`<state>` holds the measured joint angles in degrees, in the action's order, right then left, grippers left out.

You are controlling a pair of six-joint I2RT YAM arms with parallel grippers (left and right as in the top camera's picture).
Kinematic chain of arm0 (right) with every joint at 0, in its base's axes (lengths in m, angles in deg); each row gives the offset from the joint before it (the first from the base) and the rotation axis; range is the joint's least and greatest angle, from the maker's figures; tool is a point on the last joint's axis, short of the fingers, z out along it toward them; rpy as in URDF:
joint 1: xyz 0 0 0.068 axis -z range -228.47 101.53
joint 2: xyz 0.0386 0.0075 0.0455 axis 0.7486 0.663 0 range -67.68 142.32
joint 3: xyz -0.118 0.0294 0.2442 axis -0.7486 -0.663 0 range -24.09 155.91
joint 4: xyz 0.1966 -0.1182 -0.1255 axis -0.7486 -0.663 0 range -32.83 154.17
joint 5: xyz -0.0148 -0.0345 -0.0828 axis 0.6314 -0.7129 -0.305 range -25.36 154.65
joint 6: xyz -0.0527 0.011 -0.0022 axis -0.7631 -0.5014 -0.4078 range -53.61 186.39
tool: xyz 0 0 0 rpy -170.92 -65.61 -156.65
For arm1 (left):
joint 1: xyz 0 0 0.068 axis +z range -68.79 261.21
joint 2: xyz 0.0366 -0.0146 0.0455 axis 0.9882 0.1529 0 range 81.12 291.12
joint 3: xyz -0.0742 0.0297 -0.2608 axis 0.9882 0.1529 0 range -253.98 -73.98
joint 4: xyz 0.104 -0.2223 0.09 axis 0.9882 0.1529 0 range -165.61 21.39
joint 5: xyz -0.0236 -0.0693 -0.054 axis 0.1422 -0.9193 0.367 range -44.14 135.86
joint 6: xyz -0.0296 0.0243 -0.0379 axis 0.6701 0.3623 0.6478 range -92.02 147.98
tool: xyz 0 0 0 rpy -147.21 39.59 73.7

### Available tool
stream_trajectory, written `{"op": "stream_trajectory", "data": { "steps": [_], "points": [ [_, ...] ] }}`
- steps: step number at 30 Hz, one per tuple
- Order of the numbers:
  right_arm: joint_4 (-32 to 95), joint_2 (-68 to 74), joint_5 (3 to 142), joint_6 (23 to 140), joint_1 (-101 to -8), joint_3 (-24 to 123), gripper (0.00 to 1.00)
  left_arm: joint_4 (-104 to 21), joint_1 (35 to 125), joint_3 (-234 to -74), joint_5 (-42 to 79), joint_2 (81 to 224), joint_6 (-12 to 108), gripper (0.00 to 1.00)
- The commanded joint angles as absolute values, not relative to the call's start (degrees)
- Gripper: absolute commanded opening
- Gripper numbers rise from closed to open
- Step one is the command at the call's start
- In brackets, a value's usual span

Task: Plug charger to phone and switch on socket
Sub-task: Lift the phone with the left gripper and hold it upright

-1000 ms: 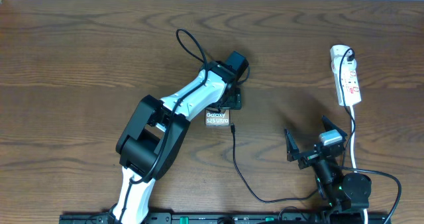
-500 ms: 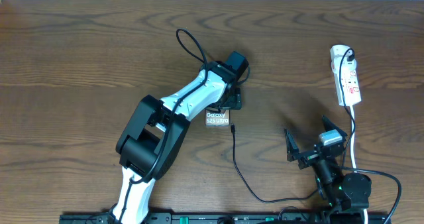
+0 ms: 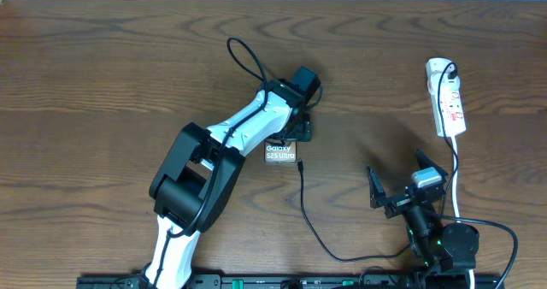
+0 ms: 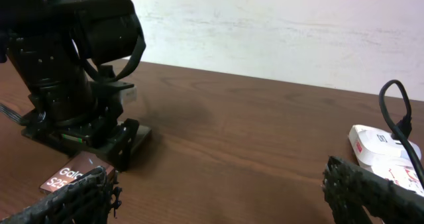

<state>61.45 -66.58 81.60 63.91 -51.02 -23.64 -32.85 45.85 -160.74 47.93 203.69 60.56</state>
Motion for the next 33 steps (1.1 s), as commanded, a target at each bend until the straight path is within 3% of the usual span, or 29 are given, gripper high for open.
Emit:
{"op": "stream_trajectory", "data": {
  "steps": [1, 33],
  "points": [
    [61.2, -66.7, 81.5, 64.6, -50.9, -23.7, 0.99, -32.5, 45.8, -157.6, 51.4, 207.8, 59.8, 0.98],
    [61.2, -66.7, 81.5, 64.6, -50.9, -23.7, 0.99, -32.0, 45.8, -157.6, 50.4, 207.8, 59.8, 0.98]
  ]
}}
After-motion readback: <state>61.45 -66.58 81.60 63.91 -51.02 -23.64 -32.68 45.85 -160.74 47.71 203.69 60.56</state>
